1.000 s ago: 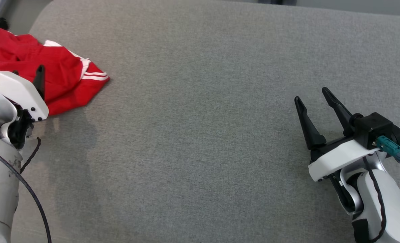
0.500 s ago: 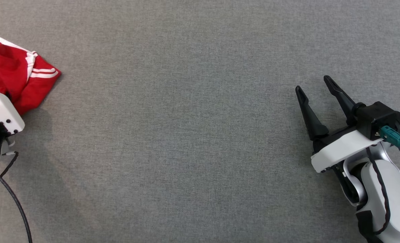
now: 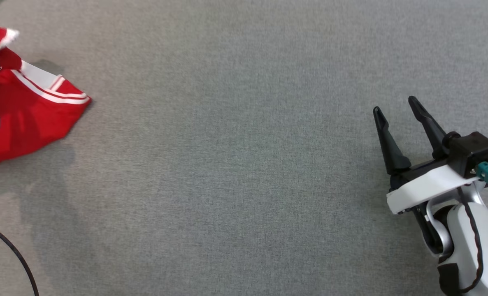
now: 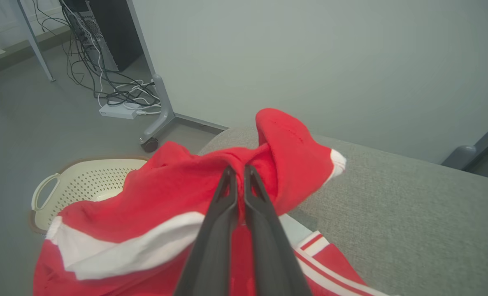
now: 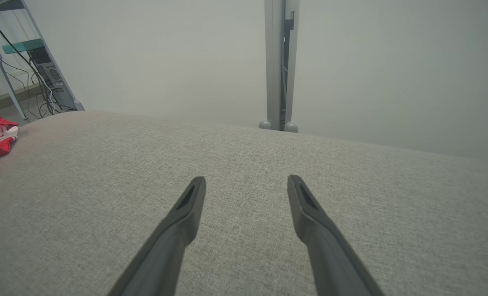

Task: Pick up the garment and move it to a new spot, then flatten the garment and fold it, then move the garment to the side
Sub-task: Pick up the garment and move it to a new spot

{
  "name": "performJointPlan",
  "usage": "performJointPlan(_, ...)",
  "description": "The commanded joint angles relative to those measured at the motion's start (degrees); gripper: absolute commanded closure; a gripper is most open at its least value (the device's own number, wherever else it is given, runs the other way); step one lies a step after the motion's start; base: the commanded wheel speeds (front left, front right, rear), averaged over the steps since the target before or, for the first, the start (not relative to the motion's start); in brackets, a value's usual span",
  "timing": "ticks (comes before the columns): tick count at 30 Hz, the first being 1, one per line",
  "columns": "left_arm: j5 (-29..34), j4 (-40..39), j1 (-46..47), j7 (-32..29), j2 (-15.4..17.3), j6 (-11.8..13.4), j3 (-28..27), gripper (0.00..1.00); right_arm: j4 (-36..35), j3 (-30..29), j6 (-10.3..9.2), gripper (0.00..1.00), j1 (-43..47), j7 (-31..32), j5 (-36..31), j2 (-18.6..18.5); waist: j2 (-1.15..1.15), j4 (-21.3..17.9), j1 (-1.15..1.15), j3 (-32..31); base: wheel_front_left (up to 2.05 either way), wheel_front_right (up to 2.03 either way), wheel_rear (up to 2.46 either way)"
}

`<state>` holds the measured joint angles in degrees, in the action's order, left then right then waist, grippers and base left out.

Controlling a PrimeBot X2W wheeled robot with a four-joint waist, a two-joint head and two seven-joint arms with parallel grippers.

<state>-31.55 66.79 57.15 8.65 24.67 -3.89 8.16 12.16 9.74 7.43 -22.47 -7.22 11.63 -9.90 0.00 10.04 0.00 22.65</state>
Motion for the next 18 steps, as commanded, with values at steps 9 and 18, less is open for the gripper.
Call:
performJointPlan(9, 2.3, -10.2, -5.6, 6.2, -0.5, 2.8, 0.4, 1.00, -0.4, -0.8, 0.11, 0.00, 3.5, -2.2, -0.4, 2.8, 0.00, -0.8, 0.00, -8.1, 0.00, 0.00, 0.00)
performJointPlan(18, 5.1, -34.5, -23.2, 4.8, -1.3, 9.5, 2.4, 1.00, -1.8, -1.4, 0.11, 0.00, 6.7, -2.7, -0.5, 4.6, 0.00, -4.2, 0.00, -13.0, 0.00, 0.00, 0.00)
